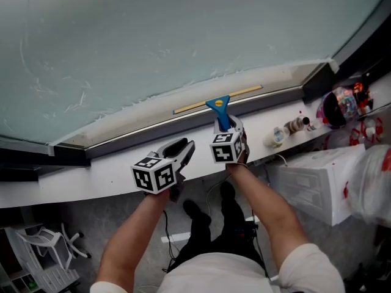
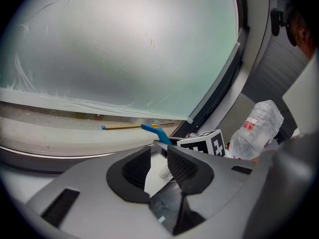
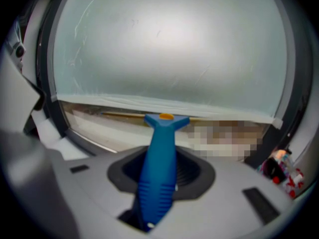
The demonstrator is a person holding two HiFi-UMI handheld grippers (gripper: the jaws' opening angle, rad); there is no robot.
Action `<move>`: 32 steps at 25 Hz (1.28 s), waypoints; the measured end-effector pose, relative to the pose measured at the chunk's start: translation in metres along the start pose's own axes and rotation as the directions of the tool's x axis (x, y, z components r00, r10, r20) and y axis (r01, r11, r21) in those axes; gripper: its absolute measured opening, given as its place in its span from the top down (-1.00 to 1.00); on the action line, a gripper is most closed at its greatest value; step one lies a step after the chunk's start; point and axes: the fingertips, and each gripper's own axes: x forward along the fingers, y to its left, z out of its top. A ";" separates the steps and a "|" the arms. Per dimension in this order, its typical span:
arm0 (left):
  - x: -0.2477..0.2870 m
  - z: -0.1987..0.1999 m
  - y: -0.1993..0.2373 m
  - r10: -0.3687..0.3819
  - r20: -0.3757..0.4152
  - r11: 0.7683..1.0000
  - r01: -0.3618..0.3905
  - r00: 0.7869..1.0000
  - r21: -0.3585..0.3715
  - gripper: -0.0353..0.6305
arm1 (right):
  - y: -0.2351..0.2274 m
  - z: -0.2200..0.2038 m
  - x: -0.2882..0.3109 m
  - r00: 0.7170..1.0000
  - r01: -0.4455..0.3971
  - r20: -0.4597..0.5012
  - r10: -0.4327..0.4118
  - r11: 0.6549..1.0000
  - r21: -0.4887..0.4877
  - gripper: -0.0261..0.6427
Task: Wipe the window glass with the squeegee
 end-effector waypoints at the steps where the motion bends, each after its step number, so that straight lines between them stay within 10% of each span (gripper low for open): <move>1: -0.003 0.000 0.000 0.000 0.005 1.000 0.000 1.000 0.000 0.52 | 0.000 0.001 -0.004 1.000 0.001 0.000 -0.001 1.000 0.000 0.52; 32: -0.150 0.008 -0.028 -0.105 0.174 0.994 0.103 0.979 0.022 0.52 | 0.030 0.005 -0.166 0.996 0.084 0.006 -0.085 0.992 0.090 0.52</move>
